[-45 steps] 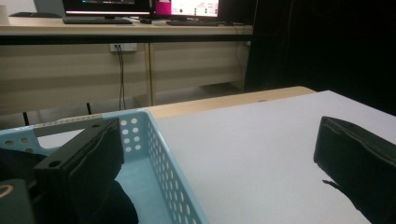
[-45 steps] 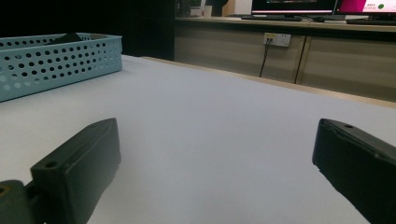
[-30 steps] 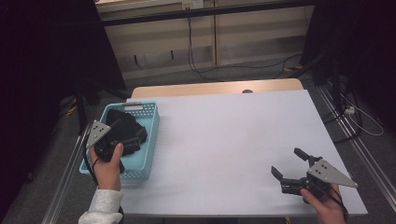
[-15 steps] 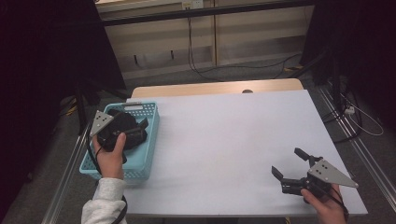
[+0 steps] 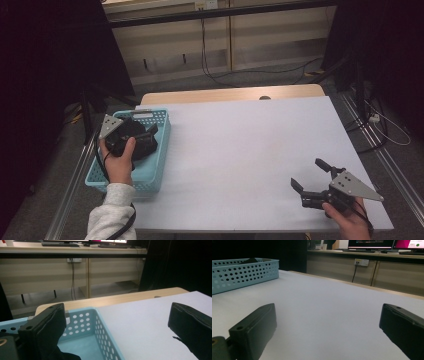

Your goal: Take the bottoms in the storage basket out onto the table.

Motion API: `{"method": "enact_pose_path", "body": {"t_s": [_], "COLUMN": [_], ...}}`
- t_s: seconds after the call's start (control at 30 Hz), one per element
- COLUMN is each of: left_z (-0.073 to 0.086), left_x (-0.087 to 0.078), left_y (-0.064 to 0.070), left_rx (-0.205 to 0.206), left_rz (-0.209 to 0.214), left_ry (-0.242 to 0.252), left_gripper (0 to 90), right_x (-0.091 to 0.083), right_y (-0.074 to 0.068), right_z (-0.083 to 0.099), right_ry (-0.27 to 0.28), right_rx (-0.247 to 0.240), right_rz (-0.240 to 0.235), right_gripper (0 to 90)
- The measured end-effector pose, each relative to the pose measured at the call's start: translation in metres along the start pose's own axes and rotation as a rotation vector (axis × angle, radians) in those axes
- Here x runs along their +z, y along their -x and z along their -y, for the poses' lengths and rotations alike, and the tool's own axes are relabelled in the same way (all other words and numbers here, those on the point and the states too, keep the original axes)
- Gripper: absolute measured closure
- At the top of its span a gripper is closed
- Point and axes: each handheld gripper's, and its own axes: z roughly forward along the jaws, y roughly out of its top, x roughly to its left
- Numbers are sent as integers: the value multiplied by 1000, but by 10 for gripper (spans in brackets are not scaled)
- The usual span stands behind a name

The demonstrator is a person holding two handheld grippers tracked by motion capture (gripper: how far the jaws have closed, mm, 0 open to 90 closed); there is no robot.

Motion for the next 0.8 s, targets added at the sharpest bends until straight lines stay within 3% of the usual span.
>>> {"method": "enact_pose_path", "body": {"t_s": [0.5, 0.7, 0.8], "left_z": [11, 15, 18], "left_x": [18, 24, 27], "left_y": [-22, -35, -42], "left_rx": [-20, -47, -54], "left_rz": [-61, -93, -133], "left_ry": [-62, -87, -115], "left_gripper": [21, 23, 23], "right_x": [0, 0, 0], "right_y": [-1, -1, -1], "right_z": [0, 0, 0], "right_ry": [3, 1, 1], "right_rx": [7, 7, 6], "right_rz": [-6, -5, -5], "right_gripper": [3, 4, 3]}}
